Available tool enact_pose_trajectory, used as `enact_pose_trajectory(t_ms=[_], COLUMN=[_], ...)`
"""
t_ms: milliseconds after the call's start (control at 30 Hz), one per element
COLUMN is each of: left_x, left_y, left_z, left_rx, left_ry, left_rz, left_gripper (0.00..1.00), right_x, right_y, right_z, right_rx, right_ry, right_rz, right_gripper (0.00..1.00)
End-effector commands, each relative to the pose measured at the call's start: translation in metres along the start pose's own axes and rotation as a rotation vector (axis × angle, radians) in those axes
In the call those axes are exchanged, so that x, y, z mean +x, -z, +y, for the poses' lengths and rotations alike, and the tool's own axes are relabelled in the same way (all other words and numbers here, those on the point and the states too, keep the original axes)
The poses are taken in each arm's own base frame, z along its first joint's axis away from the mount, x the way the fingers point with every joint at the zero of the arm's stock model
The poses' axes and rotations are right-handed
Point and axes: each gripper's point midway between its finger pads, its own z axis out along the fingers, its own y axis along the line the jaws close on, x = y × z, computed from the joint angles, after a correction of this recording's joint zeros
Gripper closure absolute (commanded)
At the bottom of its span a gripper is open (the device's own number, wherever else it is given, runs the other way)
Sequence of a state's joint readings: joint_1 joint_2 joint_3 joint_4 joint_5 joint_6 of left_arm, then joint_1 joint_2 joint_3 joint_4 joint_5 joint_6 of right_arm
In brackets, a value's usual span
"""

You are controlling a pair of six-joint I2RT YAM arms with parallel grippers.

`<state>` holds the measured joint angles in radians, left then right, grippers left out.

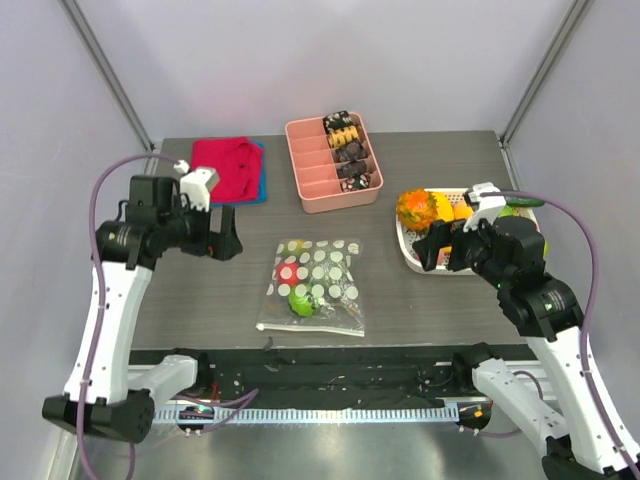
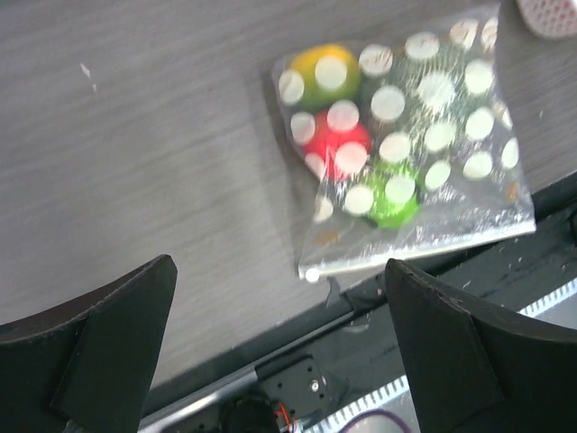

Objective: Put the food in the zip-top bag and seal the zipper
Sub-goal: Reset both arms

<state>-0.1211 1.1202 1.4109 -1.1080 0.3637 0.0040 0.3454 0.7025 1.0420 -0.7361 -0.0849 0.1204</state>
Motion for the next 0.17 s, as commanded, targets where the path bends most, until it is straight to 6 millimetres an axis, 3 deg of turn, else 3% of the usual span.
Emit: enact_pose_trajectory(t_ms=[0,133], left_x=[0.042,0.060], left_y=[0.009,-0.003], left_z=[0.006,0.014], left_rx=[-0.059,-0.076], left_ry=[0.014,0.004], left_rz=[0.072,0.124], left_gripper=[0.00,0.00], right_x=[0.001,-0.003], right_y=[0.011,0.010], right_z=[-0.005,-0.012], right_rx=[0.018,0.040], right_ry=[-0.058,-0.038], right_rz=[-0.024,-0.054], right_gripper=[0.00,0.00])
